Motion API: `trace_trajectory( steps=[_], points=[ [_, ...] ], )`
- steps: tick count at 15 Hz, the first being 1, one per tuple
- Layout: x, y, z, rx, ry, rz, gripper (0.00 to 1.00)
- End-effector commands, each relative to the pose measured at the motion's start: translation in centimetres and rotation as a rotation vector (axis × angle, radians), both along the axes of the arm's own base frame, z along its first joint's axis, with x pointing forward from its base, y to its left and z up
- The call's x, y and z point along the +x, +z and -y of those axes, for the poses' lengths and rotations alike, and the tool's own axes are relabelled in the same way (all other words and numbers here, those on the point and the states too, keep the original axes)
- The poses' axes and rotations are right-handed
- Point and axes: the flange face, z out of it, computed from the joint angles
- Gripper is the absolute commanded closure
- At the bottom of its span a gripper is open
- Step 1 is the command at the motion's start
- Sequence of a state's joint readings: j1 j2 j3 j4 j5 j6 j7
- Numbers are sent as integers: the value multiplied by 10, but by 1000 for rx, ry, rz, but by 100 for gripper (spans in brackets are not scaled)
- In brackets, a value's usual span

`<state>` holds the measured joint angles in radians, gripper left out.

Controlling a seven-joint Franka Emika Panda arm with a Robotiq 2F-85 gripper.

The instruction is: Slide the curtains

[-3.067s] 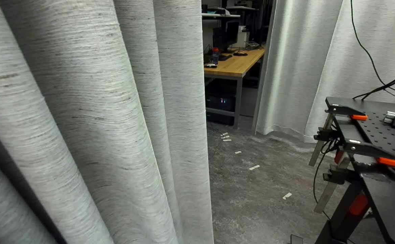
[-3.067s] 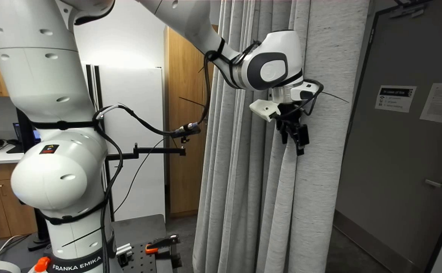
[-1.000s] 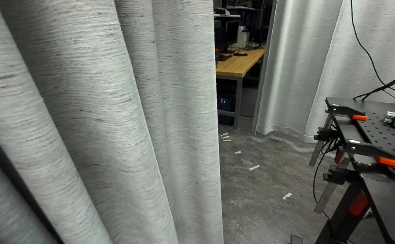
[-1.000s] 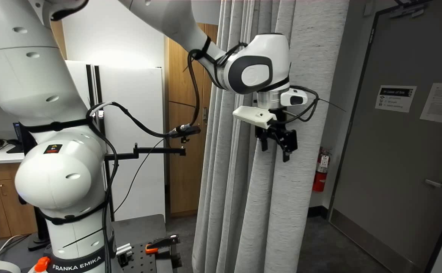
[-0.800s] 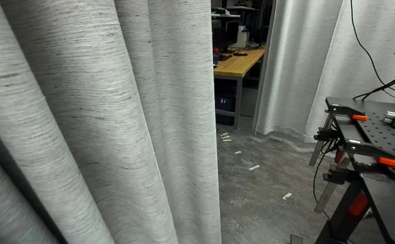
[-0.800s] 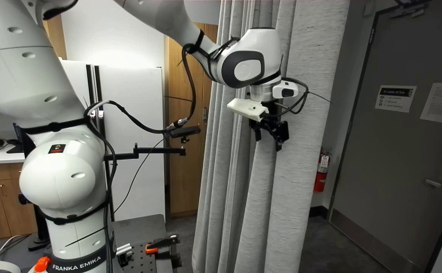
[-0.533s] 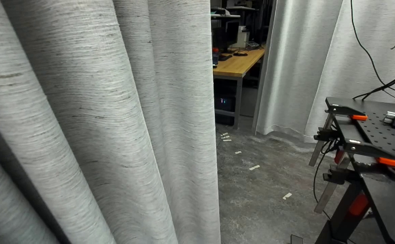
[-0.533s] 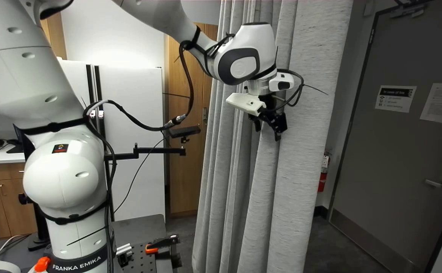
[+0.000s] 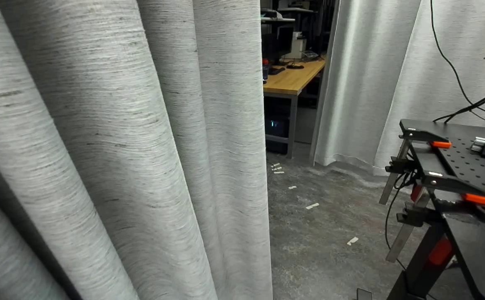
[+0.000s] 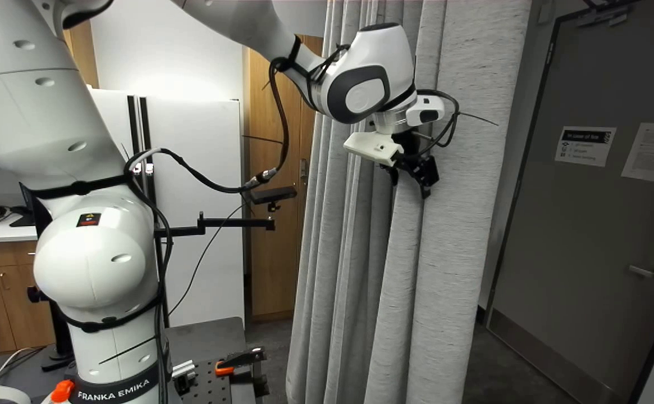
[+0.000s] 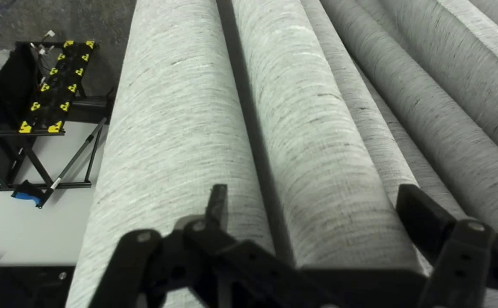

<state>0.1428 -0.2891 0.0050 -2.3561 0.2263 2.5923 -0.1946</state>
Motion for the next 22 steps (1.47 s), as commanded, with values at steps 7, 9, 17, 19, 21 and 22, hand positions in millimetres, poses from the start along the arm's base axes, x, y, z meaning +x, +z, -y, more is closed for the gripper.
trace_trajectory(
  steps=[7, 9, 17, 19, 21, 22],
  points=[
    [18, 12, 29, 12, -72, 50, 1],
    [21, 14, 34, 16, -83, 66, 3],
    [22, 35, 25, 91, -108, 293, 17],
    [21, 34, 21, 97, -99, 311, 41],
    [21, 32, 20, 100, -92, 318, 47],
    [21, 31, 19, 101, -90, 320, 53]
  ],
)
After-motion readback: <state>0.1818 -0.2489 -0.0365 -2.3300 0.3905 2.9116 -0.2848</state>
